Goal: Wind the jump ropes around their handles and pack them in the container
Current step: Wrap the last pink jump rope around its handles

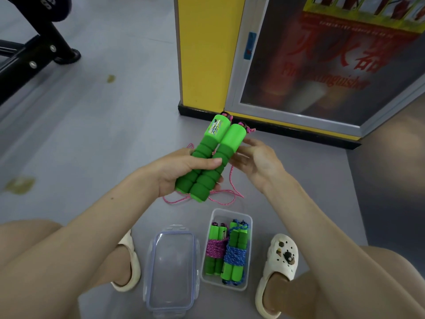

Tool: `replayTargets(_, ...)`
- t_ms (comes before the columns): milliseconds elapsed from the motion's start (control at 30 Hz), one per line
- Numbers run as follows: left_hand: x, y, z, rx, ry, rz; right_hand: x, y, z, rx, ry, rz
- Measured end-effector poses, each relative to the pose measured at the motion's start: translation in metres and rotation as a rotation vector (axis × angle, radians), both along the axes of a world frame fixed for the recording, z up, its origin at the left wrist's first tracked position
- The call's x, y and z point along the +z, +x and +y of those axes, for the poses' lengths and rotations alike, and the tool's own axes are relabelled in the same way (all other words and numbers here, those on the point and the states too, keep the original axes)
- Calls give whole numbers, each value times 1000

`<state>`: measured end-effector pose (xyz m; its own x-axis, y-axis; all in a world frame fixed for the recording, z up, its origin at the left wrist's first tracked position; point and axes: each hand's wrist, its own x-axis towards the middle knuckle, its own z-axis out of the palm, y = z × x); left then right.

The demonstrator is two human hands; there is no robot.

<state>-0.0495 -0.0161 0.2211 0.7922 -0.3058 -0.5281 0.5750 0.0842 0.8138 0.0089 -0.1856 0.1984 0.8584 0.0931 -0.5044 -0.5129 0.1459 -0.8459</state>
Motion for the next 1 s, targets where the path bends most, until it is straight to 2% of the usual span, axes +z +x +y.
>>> replayTargets(33, 1, -1, 4, -1, 6, 5, -1, -3, 3, 61, -20, -46)
replayTargets(133, 6, -5, 12, -18, -5, 41, -6, -5, 15, 238, -300, -193)
replayTargets(233, 7, -11, 20, -64, -51, 90, -13, -6, 23, 252, -480, -237)
replayTargets(333, 7, -14, 31, -107, -111, 119, -10, -9, 28, 343, -358, -297)
replayTargets(467, 11, -13, 38, 18, -53, 91, -4, -11, 30, 372, -207, -299)
replayTargets(600, 10, -12, 42, 68, 17, 94, -3, -9, 28, 391, -392, -289)
replayTargets(833, 0, -13, 43, 150, 52, 100, -7, -7, 22, 224, -181, -198)
replayTargets(900, 1, -12, 42, 149, 32, 102, -9, -6, 21, 217, -202, -225)
replayTargets(1000, 2, -11, 39, 147, 14, 117, -7, -6, 18, 268, -364, -333)
